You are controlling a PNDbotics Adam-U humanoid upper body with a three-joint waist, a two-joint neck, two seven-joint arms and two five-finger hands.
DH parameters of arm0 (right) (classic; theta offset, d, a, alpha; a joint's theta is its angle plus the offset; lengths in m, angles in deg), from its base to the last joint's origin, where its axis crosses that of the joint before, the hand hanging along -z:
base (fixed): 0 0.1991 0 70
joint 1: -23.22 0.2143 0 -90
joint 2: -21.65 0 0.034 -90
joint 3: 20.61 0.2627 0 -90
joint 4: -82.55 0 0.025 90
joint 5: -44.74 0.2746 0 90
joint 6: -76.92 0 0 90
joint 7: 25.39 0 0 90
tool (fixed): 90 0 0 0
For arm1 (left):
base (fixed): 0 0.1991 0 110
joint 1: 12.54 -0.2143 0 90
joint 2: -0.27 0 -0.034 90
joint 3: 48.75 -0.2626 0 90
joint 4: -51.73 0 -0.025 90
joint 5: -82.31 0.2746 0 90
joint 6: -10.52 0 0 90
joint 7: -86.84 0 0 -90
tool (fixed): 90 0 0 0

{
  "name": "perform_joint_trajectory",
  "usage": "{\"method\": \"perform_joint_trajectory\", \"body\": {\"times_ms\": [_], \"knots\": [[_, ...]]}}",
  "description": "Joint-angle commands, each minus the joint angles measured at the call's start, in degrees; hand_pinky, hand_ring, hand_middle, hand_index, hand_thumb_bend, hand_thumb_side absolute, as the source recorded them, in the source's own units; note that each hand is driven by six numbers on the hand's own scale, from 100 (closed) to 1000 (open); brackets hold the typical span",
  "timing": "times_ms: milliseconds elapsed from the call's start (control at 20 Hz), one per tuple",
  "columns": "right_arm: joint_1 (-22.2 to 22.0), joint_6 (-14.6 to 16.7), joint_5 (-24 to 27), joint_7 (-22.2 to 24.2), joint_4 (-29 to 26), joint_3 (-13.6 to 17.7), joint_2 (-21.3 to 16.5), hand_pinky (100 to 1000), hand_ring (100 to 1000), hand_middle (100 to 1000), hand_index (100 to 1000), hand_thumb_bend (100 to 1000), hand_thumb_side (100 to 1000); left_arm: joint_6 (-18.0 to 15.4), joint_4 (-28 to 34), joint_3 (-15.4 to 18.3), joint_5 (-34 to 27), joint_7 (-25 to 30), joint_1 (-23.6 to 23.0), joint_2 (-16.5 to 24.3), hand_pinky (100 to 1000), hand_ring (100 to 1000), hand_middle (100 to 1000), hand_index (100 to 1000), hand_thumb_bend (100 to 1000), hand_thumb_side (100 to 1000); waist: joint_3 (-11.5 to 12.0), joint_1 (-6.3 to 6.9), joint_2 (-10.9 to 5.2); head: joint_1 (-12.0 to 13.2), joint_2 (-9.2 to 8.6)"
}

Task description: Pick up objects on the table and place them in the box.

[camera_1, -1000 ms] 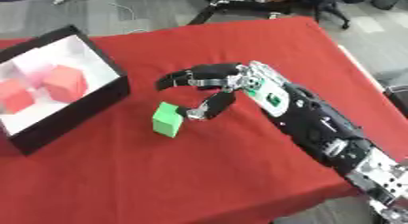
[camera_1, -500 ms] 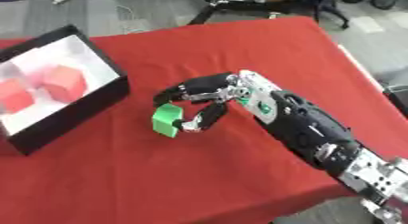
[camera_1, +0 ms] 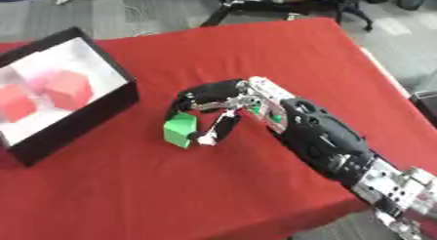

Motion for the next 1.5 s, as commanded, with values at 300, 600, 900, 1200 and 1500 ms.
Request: {"method": "perform_joint_trajectory", "body": {"times_ms": [300,600,900,1200,1500], "knots": [[1.6,2.3,4.0,-4.9,-2.8,1.8,-2.8,931,761,365,584,100,209,-0.1,1.0,0.0,-0.2,0.2,0.8,0.7,818,1000,772,686,100,846,-0.3,0.82,-0.92,0.4,-0.08],[5.2,-0.3,11.5,-4.1,-3.7,5.0,-3.8,935,759,348,577,100,198,-0.1,0.9,-0.3,-0.2,0.4,0.7,0.7,818,1000,772,686,100,847,-0.5,0.87,-1.06,0.5,-0.08],[11.1,-2.6,18.0,-1.4,-1.1,6.6,-2.4,942,757,342,576,100,208,0.0,0.7,-0.9,-0.3,1.0,0.9,0.5,818,1000,773,686,100,851,-0.1,0.92,-0.81,0.1,-0.08],[18.7,-4.4,21.5,1.9,5.0,6.7,1.2,951,755,343,585,100,225,0.1,0.3,-2.4,-0.2,2.5,1.5,-0.2,818,1000,771,687,100,856,1.5,0.89,-0.29,-1.4,-0.47],[20.2,-4.0,21.2,2.8,7.3,6.5,2.2,980,774,391,641,100,213,0.2,0.1,-3.0,-0.4,3.0,2.1,-0.6,819,1000,772,687,100,864,2.1,0.98,0.18,-1.9,-1.21]]}}
